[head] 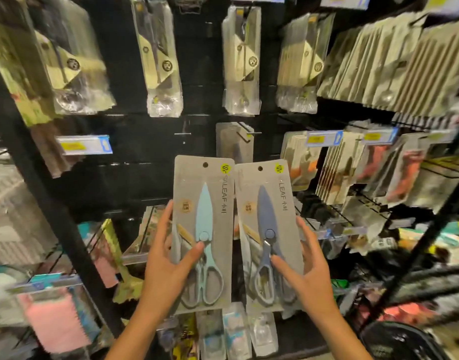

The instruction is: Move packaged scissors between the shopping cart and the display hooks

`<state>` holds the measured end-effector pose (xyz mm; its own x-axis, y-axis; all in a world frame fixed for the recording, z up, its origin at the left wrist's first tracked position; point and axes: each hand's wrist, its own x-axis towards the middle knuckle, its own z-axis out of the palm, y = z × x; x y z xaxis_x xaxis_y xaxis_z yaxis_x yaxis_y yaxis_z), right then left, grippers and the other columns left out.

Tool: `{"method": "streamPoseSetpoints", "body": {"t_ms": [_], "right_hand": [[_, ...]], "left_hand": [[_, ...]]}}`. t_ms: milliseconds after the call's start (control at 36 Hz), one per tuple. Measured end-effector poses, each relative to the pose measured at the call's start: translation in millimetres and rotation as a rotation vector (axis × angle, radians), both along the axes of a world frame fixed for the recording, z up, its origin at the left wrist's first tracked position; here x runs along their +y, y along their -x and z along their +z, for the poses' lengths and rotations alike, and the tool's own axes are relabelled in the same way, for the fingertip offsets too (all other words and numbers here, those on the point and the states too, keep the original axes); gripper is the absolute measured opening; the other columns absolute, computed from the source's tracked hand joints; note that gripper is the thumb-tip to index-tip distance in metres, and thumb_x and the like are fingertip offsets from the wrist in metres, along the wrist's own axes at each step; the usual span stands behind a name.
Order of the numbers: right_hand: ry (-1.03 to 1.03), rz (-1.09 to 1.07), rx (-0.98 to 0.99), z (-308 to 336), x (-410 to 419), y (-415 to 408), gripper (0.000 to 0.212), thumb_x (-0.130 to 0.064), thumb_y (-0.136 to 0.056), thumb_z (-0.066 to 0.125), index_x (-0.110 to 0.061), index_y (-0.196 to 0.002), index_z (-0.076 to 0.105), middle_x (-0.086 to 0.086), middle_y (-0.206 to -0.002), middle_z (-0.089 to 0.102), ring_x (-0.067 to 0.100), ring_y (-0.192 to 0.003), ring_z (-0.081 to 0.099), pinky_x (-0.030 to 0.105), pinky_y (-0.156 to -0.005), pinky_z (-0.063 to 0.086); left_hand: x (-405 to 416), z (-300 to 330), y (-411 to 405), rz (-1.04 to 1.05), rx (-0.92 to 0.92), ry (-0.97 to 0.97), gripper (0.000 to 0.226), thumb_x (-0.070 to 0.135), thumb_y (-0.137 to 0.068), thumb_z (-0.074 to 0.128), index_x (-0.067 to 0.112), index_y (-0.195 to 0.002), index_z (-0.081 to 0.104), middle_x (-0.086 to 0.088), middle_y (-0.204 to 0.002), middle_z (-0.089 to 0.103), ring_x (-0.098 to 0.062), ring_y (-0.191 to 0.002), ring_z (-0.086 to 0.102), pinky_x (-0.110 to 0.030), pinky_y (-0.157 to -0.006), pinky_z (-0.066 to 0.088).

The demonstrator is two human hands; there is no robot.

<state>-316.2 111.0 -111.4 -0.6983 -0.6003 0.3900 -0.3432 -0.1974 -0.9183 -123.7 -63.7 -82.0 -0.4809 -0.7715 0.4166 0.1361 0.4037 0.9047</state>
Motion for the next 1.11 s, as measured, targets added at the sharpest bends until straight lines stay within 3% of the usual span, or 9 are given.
{"method": "streamPoseSetpoints", "body": {"t_ms": [250, 361, 500, 667, 806, 889, 972, 1111], "right_hand": [[-0.013, -0.044, 0.028, 10.0, -34.7, 28.8, 0.083, -0.011, -0.085, 0.078, -0.041, -0.151, 0.035, -0.017, -0.148, 0.049, 0.006, -0.126, 0.058, 0.036, -0.1, 0.055], [-0.019, -0.024, 0.068, 12.3, -52.6, 37.5, 0.083, -0.012, -0.086, 0.077, -0.04, -0.151, 0.035, -0.016, -0.153, 0.044, 0.005, -0.13, 0.055, 0.036, -0.101, 0.054], [0.005, 0.013, 0.069, 14.6, -72.4, 47.3, 0.082, -0.01, -0.085, 0.076, -0.038, -0.15, 0.035, -0.021, -0.15, 0.046, 0.004, -0.129, 0.055, 0.027, -0.097, 0.055], [0.034, 0.058, 0.013, 18.3, -85.0, 65.8, 0.083, -0.007, -0.084, 0.076, -0.039, -0.149, 0.036, -0.022, -0.144, 0.052, 0.001, -0.124, 0.059, 0.017, -0.089, 0.055], [0.049, 0.071, -0.02, 18.7, -88.6, 85.1, 0.083, -0.007, -0.083, 0.078, -0.036, -0.15, 0.037, -0.027, -0.141, 0.053, -0.001, -0.123, 0.058, 0.018, -0.09, 0.054], [0.043, 0.087, -0.019, 20.2, -91.1, 94.9, 0.083, -0.01, -0.082, 0.078, -0.036, -0.15, 0.038, -0.034, -0.137, 0.053, -0.002, -0.122, 0.059, 0.017, -0.088, 0.055], [0.043, 0.117, -0.039, 19.8, -93.8, 101.1, 0.085, -0.012, -0.08, 0.078, -0.038, -0.149, 0.037, -0.036, -0.136, 0.053, -0.003, -0.121, 0.059, 0.016, -0.087, 0.054], [0.047, 0.163, -0.072, 17.7, -99.1, 110.1, 0.084, -0.004, -0.083, 0.077, -0.038, -0.15, 0.037, -0.032, -0.135, 0.056, -0.002, -0.12, 0.06, 0.016, -0.085, 0.055]], "left_hand": [[-42.2, 9.9, 32.7, -0.037, 0.044, 0.028, 0.093, 0.024, -0.078, 0.081, 0.056, -0.15, 0.03, 0.04, -0.143, 0.044, 0.001, -0.129, 0.055, -0.033, -0.099, 0.056], [-56.0, 13.2, 35.5, -0.023, 0.074, 0.041, 0.094, 0.02, -0.078, 0.078, 0.044, -0.154, 0.029, 0.052, -0.133, 0.043, 0.014, -0.123, 0.053, -0.006, -0.083, 0.052], [-62.8, 19.3, 37.1, -0.007, 0.073, 0.039, 0.093, 0.006, -0.083, 0.076, 0.043, -0.154, 0.027, 0.05, -0.119, 0.055, 0.012, -0.109, 0.063, -0.008, -0.072, 0.054], [-72.5, 18.5, 43.2, 0.045, 0.067, 0.06, 0.092, 0.02, -0.081, 0.079, 0.054, -0.151, 0.029, 0.036, -0.144, 0.046, 0.0, -0.129, 0.055, -0.013, -0.088, 0.055], [-69.9, 18.5, 55.9, 0.081, 0.059, 0.083, 0.093, 0.017, -0.082, 0.079, 0.053, -0.152, 0.028, 0.04, -0.142, 0.045, 0.004, -0.129, 0.053, -0.013, -0.091, 0.054], [-64.2, 18.9, 65.9, 0.078, 0.079, 0.065, 0.093, 0.007, -0.083, 0.077, 0.045, -0.153, 0.03, 0.049, -0.131, 0.047, 0.014, -0.122, 0.054, -0.007, -0.082, 0.053], [-60.4, 19.4, 73.7, 0.072, 0.073, 0.045, 0.094, 0.006, -0.082, 0.078, 0.047, -0.152, 0.031, 0.047, -0.13, 0.049, 0.012, -0.12, 0.056, -0.007, -0.076, 0.053], [-61.1, 19.9, 79.1, 0.108, 0.059, 0.072, 0.093, 0.01, -0.083, 0.078, 0.052, -0.151, 0.03, 0.035, -0.143, 0.047, 0.0, -0.129, 0.056, -0.019, -0.092, 0.056]]}}
